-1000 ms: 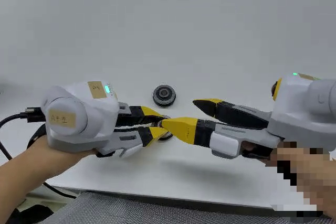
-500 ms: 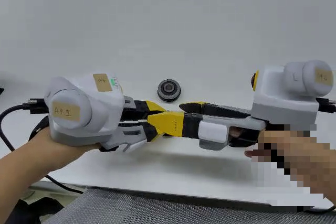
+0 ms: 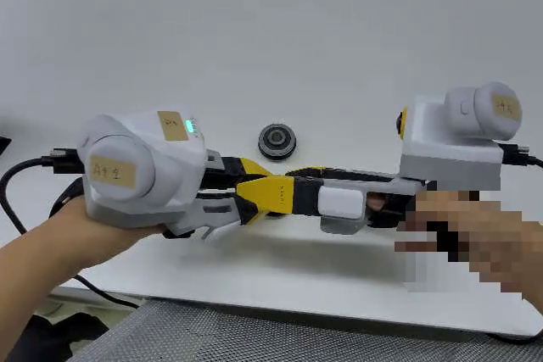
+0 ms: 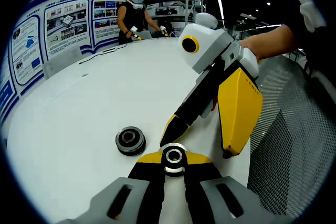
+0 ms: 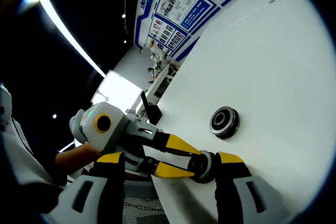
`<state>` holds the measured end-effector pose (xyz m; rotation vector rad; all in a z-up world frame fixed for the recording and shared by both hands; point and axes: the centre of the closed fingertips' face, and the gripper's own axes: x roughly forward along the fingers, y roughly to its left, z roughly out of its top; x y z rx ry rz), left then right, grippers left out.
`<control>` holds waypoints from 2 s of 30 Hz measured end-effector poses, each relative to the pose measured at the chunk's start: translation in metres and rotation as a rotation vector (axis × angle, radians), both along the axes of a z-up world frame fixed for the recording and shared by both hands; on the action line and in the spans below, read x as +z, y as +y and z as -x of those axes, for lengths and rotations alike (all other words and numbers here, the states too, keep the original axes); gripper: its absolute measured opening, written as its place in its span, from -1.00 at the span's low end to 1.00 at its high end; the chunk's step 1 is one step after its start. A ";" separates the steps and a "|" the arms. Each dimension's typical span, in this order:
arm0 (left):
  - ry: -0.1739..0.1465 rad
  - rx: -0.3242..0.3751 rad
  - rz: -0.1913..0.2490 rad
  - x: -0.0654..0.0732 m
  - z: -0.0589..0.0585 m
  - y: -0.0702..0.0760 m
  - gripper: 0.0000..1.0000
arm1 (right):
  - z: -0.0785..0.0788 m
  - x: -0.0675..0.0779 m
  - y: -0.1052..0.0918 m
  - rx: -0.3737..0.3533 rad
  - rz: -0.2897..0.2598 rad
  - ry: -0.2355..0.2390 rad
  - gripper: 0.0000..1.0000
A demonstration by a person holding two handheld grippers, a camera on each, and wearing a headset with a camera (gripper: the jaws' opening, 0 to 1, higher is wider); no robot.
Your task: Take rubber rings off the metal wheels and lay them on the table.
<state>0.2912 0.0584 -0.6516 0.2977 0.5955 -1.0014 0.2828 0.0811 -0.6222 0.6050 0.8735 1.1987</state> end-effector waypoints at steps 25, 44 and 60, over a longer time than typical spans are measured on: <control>0.003 -0.013 -0.019 0.000 -0.001 0.000 -0.75 | 0.006 -0.004 -0.011 0.035 0.028 0.029 0.22; 0.006 -0.015 -0.017 0.001 0.000 0.000 -0.75 | 0.000 -0.006 -0.004 0.031 0.037 -0.008 0.27; 0.007 -0.022 -0.033 0.000 0.000 0.000 -0.76 | 0.003 -0.005 -0.008 0.057 0.025 0.009 0.24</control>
